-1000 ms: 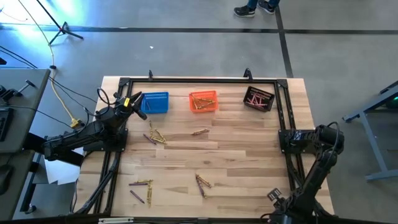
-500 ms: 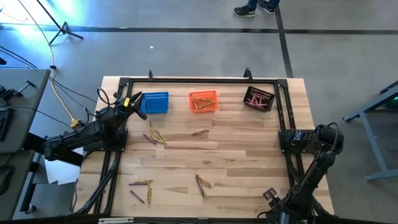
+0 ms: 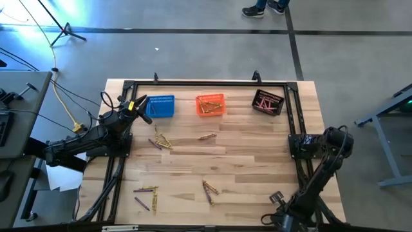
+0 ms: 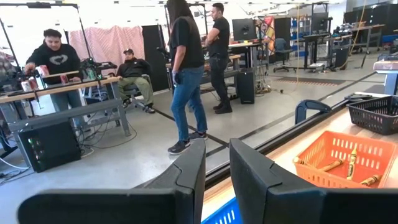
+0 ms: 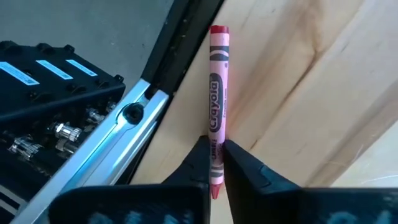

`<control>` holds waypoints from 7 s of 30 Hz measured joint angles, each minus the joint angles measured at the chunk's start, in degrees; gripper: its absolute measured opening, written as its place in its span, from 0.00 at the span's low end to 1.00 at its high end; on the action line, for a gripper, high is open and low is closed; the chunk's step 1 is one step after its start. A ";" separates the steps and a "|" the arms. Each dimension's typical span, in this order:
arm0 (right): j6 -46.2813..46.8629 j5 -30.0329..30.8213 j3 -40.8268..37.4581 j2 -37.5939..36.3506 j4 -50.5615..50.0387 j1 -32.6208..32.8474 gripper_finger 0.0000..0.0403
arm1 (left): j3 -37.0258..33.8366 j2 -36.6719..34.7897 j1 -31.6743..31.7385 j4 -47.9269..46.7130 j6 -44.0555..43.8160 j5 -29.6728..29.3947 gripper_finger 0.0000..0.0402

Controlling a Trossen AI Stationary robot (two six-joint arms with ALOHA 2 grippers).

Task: Sort crayons
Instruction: Put the bottom red crayon into the black bin, then put the yellow crayon into the orange bin

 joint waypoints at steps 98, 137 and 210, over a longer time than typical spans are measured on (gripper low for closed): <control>-26.87 2.85 3.18 -33.14 -22.06 -105.05 0.18 | -0.01 -0.01 0.00 0.00 0.00 0.00 0.15; 12.55 29.29 5.07 -36.74 -6.17 -65.36 0.18 | 1.75 0.76 0.07 32.96 -45.96 12.00 0.15; -3.66 21.94 5.07 -36.78 -27.39 -65.38 0.18 | 42.69 89.69 -4.93 -56.23 -71.59 23.21 0.15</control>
